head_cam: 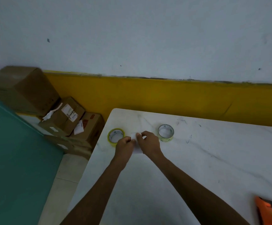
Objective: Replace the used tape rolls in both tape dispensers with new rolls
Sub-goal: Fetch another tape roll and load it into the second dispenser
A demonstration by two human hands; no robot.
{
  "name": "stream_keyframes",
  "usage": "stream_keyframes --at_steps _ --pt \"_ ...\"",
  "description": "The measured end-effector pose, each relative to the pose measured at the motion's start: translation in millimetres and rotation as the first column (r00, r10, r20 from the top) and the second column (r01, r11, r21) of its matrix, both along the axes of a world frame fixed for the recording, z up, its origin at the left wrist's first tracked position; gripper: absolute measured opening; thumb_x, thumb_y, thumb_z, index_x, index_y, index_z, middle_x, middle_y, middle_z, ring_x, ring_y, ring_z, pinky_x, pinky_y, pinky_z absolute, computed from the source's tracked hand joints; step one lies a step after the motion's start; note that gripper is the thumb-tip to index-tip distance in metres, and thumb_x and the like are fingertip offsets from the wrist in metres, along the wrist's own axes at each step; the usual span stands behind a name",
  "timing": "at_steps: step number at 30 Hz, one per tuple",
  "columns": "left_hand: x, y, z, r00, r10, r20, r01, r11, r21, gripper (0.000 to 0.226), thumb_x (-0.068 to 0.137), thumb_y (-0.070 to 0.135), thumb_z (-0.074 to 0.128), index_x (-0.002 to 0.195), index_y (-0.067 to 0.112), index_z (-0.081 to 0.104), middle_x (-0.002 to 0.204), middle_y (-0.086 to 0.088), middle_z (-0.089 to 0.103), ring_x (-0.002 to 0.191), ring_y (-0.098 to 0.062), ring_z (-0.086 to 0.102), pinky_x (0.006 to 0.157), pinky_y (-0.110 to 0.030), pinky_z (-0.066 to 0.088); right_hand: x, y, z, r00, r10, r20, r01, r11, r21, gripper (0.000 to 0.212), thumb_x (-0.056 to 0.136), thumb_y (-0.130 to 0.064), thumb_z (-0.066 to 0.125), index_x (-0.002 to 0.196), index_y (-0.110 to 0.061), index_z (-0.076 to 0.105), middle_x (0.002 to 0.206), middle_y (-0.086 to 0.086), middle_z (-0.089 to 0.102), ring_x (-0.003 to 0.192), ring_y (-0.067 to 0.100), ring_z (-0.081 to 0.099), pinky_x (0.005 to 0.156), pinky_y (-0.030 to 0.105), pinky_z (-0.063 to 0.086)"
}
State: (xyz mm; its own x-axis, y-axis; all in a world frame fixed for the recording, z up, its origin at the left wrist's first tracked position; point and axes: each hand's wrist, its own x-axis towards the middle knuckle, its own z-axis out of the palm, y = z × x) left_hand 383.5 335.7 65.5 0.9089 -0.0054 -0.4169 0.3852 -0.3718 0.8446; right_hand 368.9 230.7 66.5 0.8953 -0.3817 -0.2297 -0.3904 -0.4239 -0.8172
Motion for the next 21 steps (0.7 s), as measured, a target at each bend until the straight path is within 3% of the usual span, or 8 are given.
stream_keyframes --at_steps 4,8,12,17,21 --pt "23 7 -20 0.998 -0.054 -0.022 0.054 0.998 -0.016 0.026 0.091 0.019 0.052 0.088 -0.004 0.064 0.088 -0.02 0.063 0.084 -0.027 0.058 0.078 -0.043 0.052 18 6 -12 0.998 -0.04 -0.042 0.04 0.999 -0.009 0.037 0.091 -0.04 0.052 0.093 -0.009 0.071 0.09 0.014 0.074 0.084 0.03 0.069 0.071 0.034 0.054" --pt "42 12 -33 0.99 -0.127 -0.059 0.125 0.991 -0.044 0.024 0.082 0.028 0.052 0.082 0.007 0.065 0.084 -0.013 0.06 0.079 -0.022 0.055 0.072 -0.039 0.047 28 14 -20 0.99 -0.107 -0.095 0.106 0.994 -0.021 0.036 0.092 -0.04 0.052 0.096 -0.01 0.071 0.092 0.012 0.074 0.086 0.028 0.069 0.069 0.027 0.047" --pt "61 13 -47 0.972 -0.22 -0.076 0.216 0.974 -0.066 0.018 0.072 0.032 0.051 0.073 0.016 0.059 0.079 -0.012 0.054 0.076 -0.02 0.053 0.07 -0.038 0.044 36 17 -26 0.979 -0.174 -0.111 0.171 0.985 -0.035 0.037 0.093 -0.04 0.051 0.1 -0.009 0.07 0.093 0.015 0.074 0.081 0.03 0.069 0.074 0.04 0.058" --pt "71 4 -59 0.956 -0.287 -0.063 0.285 0.957 -0.047 0.037 0.074 0.032 0.05 0.079 -0.003 0.058 0.077 -0.013 0.057 0.075 -0.023 0.053 0.069 -0.041 0.046 41 9 -37 0.964 -0.235 -0.127 0.23 0.972 -0.046 0.038 0.093 -0.038 0.05 0.106 -0.008 0.069 0.098 0.015 0.073 0.084 0.029 0.069 0.075 0.046 0.059" --pt "74 -1 -67 0.938 -0.346 -0.03 0.346 0.938 -0.017 0.021 0.089 0.018 0.053 0.075 0.002 0.058 0.073 -0.009 0.053 0.069 -0.02 0.046 0.065 -0.034 0.038 45 5 -45 0.952 -0.266 -0.15 0.265 0.964 -0.032 0.038 0.094 -0.036 0.05 0.109 -0.007 0.068 0.103 0.015 0.072 0.083 0.024 0.064 0.08 0.042 0.058"
